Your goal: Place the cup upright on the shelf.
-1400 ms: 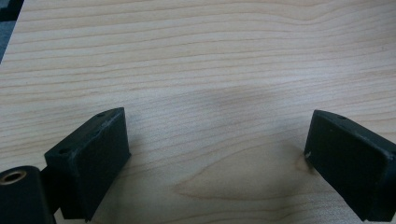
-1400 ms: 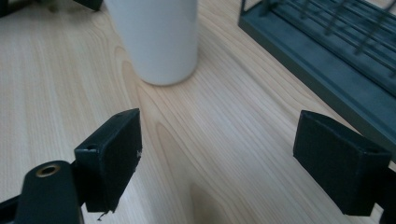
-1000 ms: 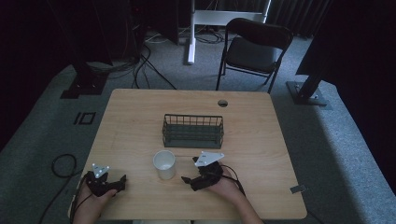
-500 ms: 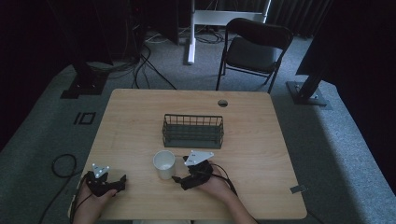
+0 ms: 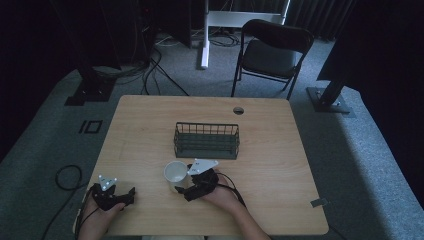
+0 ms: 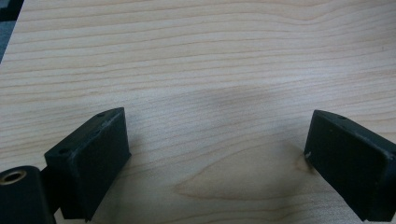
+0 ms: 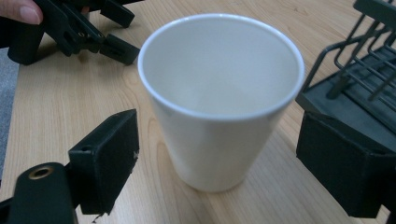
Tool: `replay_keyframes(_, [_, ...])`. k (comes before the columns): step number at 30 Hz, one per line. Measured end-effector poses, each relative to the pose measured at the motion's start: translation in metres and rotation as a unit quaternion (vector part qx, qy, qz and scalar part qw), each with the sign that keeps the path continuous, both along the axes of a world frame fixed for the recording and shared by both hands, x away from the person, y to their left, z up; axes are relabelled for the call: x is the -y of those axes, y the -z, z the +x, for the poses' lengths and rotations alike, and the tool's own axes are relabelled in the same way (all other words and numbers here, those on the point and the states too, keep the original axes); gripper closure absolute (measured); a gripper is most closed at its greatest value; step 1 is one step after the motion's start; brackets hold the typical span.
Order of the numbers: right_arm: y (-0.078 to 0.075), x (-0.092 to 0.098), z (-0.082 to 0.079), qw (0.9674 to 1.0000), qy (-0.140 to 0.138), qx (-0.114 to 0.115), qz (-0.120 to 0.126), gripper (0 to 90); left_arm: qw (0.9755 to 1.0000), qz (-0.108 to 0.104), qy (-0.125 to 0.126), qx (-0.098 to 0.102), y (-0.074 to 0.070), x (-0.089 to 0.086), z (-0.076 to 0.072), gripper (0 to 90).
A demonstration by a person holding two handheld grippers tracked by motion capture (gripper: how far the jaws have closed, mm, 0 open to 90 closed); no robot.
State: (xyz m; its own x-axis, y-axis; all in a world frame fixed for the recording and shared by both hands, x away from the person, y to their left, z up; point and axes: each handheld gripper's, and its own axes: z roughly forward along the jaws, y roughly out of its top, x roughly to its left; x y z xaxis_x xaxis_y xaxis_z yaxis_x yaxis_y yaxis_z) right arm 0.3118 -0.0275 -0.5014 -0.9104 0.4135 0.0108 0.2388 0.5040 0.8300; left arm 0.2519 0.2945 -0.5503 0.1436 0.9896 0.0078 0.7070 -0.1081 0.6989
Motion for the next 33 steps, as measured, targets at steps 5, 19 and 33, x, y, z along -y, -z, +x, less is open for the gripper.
replay_keyframes(5, [0.0,-0.009,0.002,1.0,-0.001,0.002,-0.001,12.3,1.0,0.0,0.0,0.0,0.0,0.0,0.0,6.8])
replay_keyframes(19, [0.003,-0.024,0.004,0.9999,0.001,0.01,-0.009,12.4,1.0,-0.001,-0.001,0.001,0.0,0.0,0.0,6.8])
replay_keyframes(33, [0.001,-0.028,0.007,1.0,0.003,0.002,-0.001,19.7,1.0,-0.001,-0.001,0.001,0.0,0.0,0.0,6.8])
